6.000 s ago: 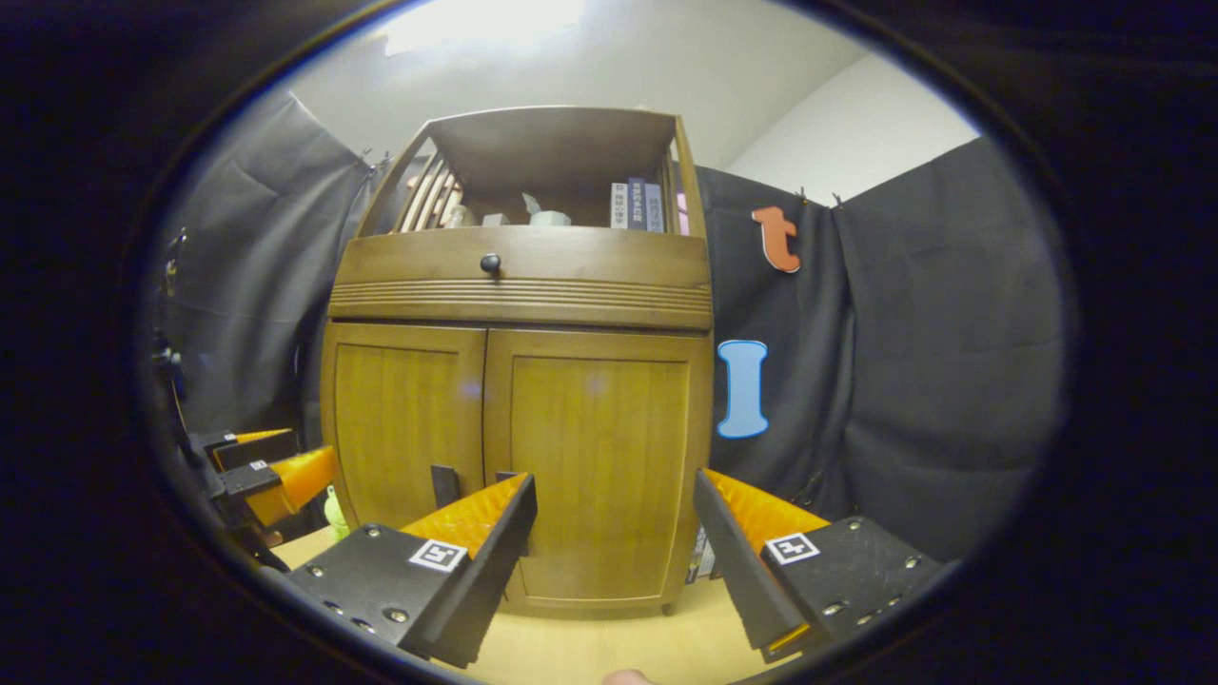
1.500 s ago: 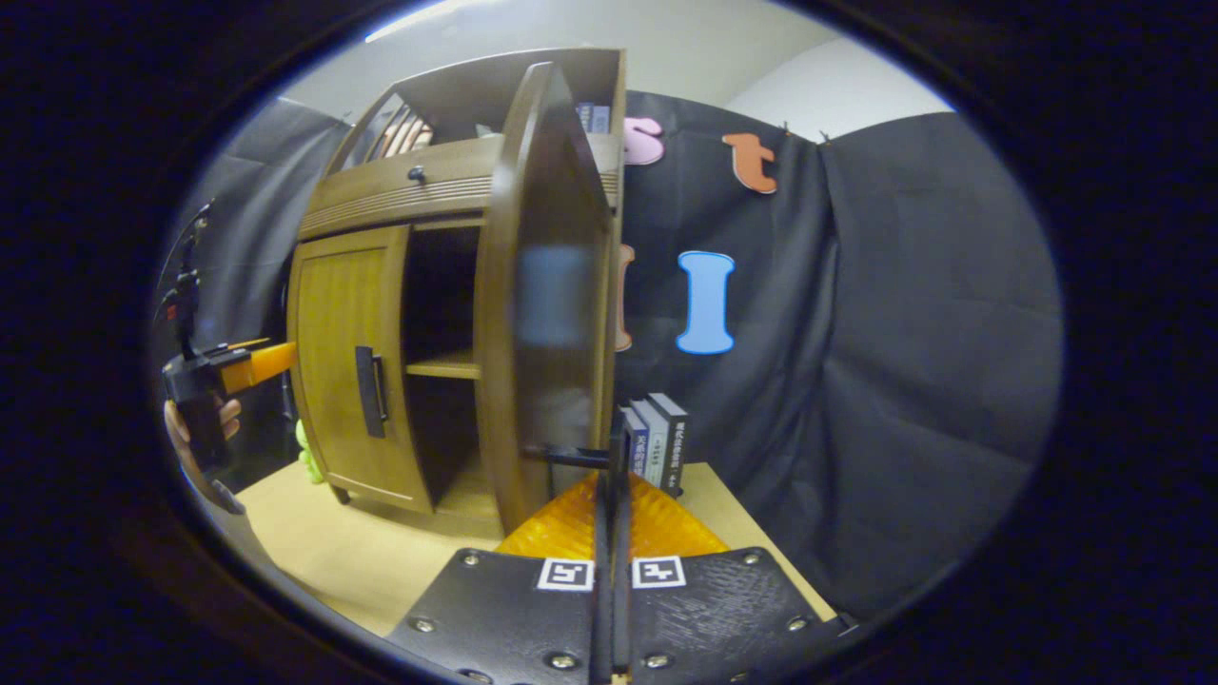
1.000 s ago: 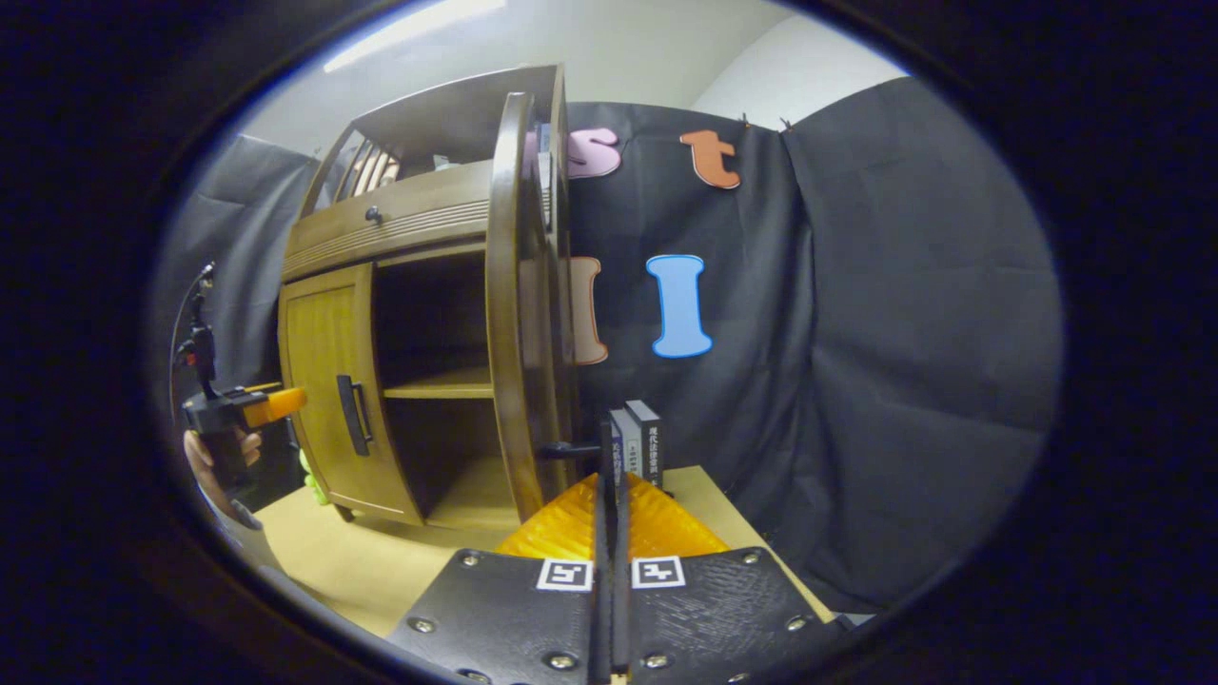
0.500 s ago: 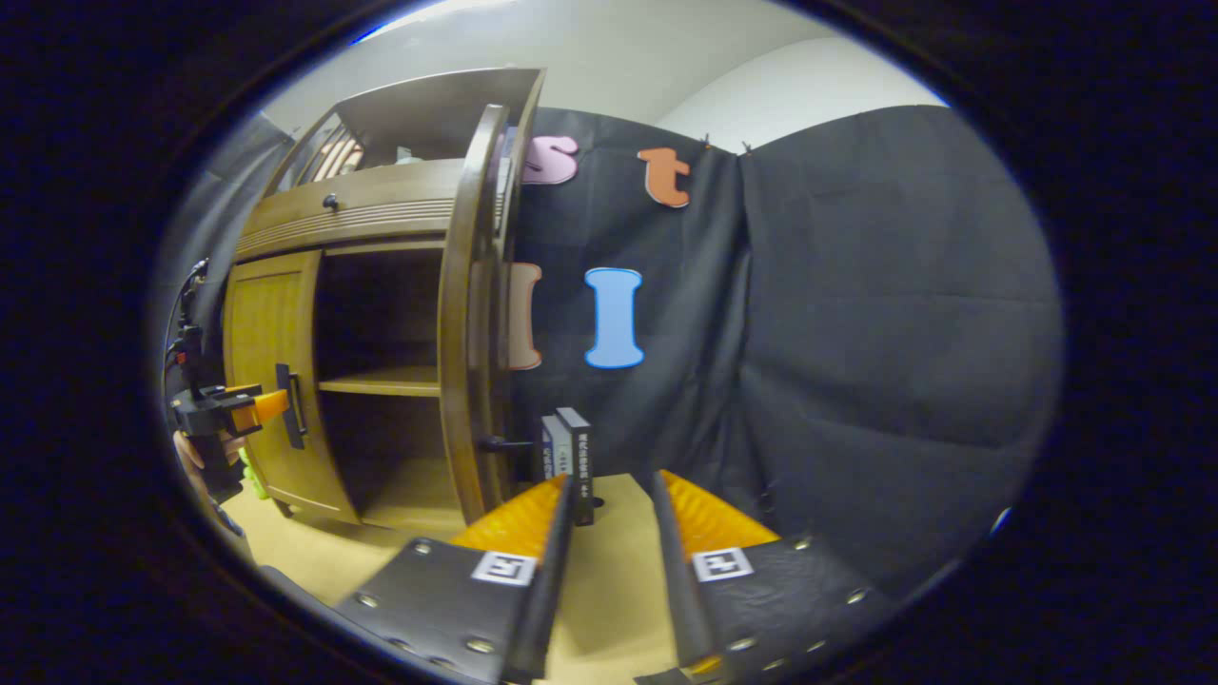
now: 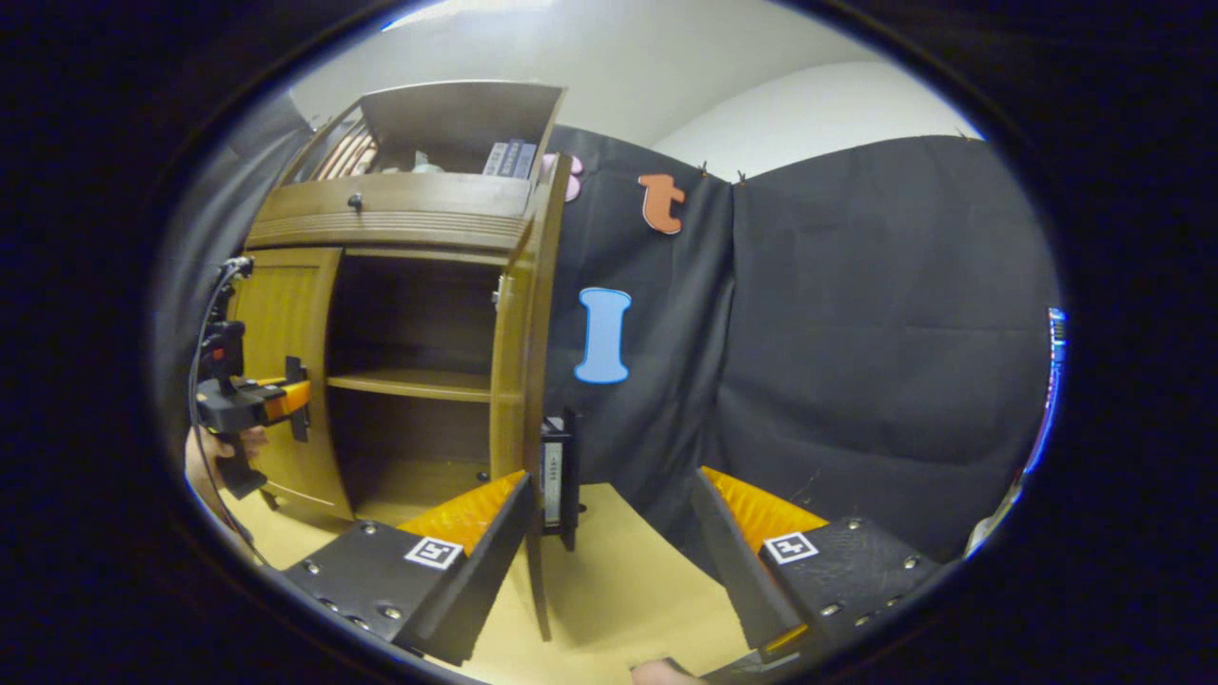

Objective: Open the right door of the double-door shoe cabinet with the right hand, and open the left door with the left hand.

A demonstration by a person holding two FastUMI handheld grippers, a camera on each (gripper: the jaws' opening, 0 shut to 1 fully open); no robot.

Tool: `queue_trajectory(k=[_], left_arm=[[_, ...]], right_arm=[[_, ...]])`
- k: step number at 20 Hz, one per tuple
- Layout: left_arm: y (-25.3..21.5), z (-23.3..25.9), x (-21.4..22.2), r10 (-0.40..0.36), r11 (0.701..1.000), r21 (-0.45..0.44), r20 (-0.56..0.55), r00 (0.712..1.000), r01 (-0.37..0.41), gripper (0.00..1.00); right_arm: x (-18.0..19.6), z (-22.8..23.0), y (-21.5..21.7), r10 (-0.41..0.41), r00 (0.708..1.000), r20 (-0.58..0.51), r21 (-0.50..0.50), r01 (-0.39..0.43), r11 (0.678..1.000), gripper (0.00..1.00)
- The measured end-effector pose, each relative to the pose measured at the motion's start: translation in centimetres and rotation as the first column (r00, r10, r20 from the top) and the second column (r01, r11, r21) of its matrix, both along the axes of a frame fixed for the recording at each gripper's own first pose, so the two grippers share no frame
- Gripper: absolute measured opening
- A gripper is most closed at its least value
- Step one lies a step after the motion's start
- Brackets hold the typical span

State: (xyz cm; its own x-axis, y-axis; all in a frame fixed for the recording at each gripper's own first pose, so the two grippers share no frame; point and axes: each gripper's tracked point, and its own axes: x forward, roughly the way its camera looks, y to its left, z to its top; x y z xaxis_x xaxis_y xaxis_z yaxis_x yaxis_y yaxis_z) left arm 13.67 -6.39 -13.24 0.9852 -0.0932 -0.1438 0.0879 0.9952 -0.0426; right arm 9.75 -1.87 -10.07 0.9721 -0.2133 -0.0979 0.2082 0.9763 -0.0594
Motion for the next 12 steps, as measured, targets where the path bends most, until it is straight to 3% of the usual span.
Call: queue_trajectory(k=[2, 6, 12], left_arm=[[-0.2, -0.2, -0.2, -0.022, 0.999, -0.024, -0.023, 0.999, 0.022, 0.34], [-0.1, -0.3, -0.5, -0.074, 0.997, 0.022, -0.022, 0.997, 0.075, 0.35], [0.0, 0.3, -3.6, -0.108, 0.993, 0.036, -0.071, 0.992, 0.111, 0.31]], right_arm=[[-1.2, 1.2, 1.9, 0.035, 0.998, 0.046, 0.03, -0.036, 0.999, 0.99], [-3.4, 2.7, 4.1, 0.081, 0.993, 0.084, 0.033, -0.084, 0.996, 0.99], [-5.0, 3.8, 9.3, 0.235, 0.965, 0.114, -0.004, -0.236, 0.972, 0.96]])
